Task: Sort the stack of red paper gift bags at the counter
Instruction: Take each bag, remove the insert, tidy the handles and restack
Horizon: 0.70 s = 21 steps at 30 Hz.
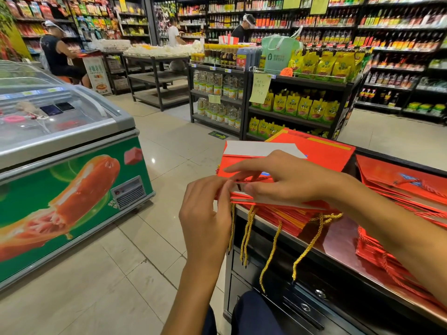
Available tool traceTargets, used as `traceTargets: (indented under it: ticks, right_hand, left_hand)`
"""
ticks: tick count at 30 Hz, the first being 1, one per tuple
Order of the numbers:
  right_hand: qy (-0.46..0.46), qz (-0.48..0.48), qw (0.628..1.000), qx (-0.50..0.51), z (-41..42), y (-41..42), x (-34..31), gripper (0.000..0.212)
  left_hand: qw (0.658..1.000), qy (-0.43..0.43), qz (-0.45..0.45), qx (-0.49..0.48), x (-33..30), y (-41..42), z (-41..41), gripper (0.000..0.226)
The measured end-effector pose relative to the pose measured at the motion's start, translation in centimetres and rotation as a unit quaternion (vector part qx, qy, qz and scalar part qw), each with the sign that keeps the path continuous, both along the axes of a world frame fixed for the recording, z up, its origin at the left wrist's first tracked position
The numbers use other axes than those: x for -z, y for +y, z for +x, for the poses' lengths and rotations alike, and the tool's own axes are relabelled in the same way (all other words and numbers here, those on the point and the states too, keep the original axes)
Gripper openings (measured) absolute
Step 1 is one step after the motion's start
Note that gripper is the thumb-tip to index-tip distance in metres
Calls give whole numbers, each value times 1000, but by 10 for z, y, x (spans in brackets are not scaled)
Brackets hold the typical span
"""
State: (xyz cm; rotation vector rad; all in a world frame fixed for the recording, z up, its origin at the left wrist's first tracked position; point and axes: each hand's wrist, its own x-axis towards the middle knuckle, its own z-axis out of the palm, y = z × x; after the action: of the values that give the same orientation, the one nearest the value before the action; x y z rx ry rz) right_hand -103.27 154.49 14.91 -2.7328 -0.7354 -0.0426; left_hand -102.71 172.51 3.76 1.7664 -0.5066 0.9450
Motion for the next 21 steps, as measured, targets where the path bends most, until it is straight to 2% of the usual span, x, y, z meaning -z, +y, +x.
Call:
traceTargets:
  ticks: [4,8,12,15,18,21]
  right_hand:
    - [-28,27,999,3,2,0,3,44]
    - [-45,61,997,9,4,1,8,49]
    - [-71,52,996,10,5,5,10,53]
    - [-83,39,996,8,7,8,14,54]
    - [-89,31,995,18,9,8,14,55]
    - [-88,45,995,25,7,7,14,59]
  left_hand:
    - [999,35,-25,-8,-7,-4,-6,14]
    - [995,92,38,-18,-22,-1,-2,11]
    - [981,162,101,-37,-34,-3,1,16]
    - [970,209,115,-42,-38,-10,6,17]
    - [969,221,101,-43,-39,-14,9,15]
    - [977,211,34,-3,-38,-13,9,12]
